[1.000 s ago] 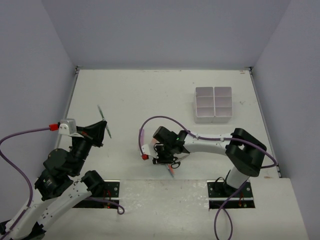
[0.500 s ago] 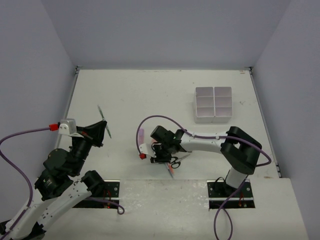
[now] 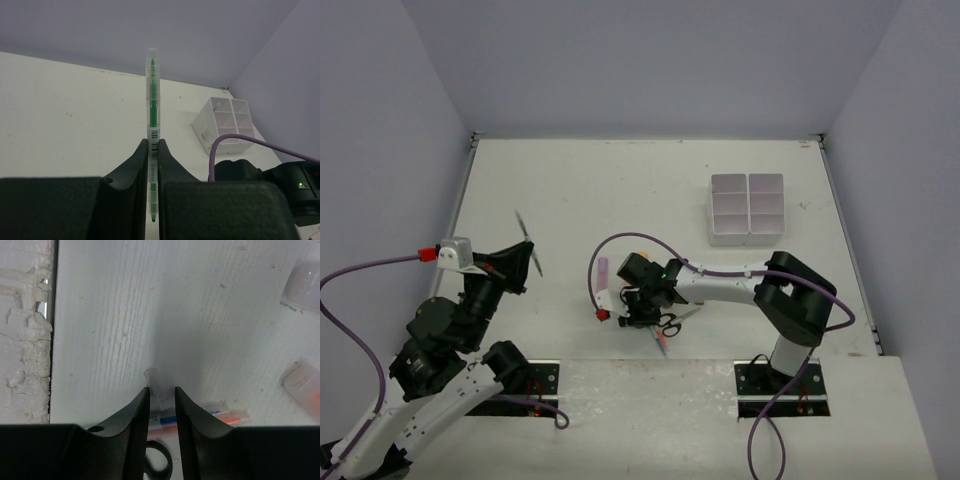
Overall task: Sort the stationery into containers
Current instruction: Pick up the pen cap from the center of the board.
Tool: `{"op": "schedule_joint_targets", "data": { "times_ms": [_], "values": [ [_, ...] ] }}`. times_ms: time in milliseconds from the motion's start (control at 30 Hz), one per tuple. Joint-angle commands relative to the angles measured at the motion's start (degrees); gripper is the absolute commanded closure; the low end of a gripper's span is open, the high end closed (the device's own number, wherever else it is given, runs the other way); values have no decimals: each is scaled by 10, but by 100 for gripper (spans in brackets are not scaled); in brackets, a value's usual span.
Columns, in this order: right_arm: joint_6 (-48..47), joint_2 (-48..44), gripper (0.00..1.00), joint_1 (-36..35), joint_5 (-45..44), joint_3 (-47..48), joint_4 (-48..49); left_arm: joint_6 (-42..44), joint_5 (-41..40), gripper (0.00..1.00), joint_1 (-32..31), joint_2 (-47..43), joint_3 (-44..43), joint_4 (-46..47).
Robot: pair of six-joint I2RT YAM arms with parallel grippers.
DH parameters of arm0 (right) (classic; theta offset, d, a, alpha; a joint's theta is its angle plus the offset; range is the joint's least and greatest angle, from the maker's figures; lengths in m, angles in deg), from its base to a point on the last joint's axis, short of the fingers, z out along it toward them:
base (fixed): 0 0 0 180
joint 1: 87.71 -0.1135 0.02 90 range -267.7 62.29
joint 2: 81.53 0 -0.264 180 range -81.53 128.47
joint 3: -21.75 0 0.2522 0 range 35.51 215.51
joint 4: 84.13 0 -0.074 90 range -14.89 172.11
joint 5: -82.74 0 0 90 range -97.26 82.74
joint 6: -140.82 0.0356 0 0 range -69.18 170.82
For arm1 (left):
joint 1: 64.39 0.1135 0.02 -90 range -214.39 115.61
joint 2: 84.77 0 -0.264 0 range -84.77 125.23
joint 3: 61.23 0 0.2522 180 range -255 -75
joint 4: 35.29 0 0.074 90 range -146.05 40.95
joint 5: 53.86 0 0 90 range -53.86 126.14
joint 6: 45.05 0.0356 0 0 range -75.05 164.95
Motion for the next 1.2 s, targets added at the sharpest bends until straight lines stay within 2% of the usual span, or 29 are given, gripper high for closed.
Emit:
{"op": "schedule_joint_targets", "data": {
  "times_ms": [0, 200, 333, 533, 600, 800, 967, 1067, 1167],
  "values": [
    [-10, 19, 72, -4, 12, 21, -18, 14, -13, 100, 3, -3, -3, -5],
    [-10, 28, 83, -7, 3, 32, -37, 14, -13, 100, 3, -2, -3, -5],
    [-7, 37, 100, -9, 5, 42, -53, 14, -13, 100, 3, -3, -3, -5],
    [1, 53, 100, -10, 66, 71, -99, 13, -12, 100, 3, -2, -3, -4],
    [2, 31, 100, -10, 90, 66, -97, 12, -12, 100, 3, -2, -3, -3],
    [43, -76, 100, 9, 169, 14, -5, 11, -10, 100, 3, 5, -4, 0],
    [111, -227, 100, 49, 258, -52, 100, 13, 4, 100, 3, -3, -3, 16],
    [181, -336, 100, 81, 263, -115, 231, 12, 5, 100, 3, -5, -1, 19],
    [275, -465, 100, 104, 185, -206, 374, 10, 12, 100, 3, 6, -4, 20]
  ]
}}
